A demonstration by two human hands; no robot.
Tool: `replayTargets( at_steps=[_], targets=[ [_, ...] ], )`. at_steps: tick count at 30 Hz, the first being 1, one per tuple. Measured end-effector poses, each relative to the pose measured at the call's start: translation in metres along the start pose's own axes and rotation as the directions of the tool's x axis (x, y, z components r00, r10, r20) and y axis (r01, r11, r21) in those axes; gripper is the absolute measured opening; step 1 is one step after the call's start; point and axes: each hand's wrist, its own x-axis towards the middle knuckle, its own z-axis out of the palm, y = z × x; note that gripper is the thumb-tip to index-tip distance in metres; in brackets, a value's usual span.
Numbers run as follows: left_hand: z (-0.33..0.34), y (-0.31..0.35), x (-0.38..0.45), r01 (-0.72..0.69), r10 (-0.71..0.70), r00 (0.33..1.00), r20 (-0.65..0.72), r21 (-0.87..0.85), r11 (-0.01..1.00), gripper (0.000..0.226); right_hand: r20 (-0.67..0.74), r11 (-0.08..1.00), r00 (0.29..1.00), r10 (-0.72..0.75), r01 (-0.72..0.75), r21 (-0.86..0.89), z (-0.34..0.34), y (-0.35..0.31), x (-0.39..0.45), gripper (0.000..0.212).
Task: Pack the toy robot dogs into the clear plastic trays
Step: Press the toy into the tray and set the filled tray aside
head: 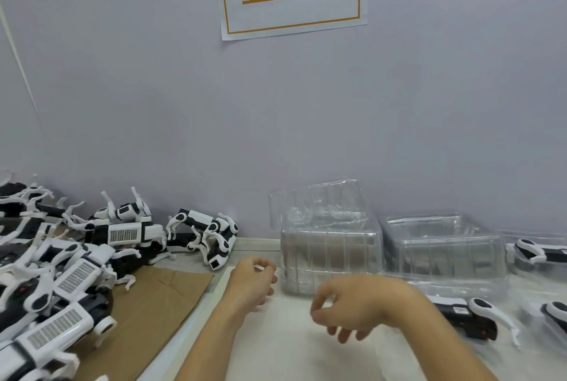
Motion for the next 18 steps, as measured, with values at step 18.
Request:
replayTargets(
  at_steps=[18],
  targets=[
    [0.000, 0.021, -0.005, -0.201, 0.213, 0.977, -0.019, -0.413, 0.888, 0.042, -0.075, 0.848, 0.845, 0.529, -0.524, 0.084, -0.055, 0.105, -0.038, 0.035]
  ],
)
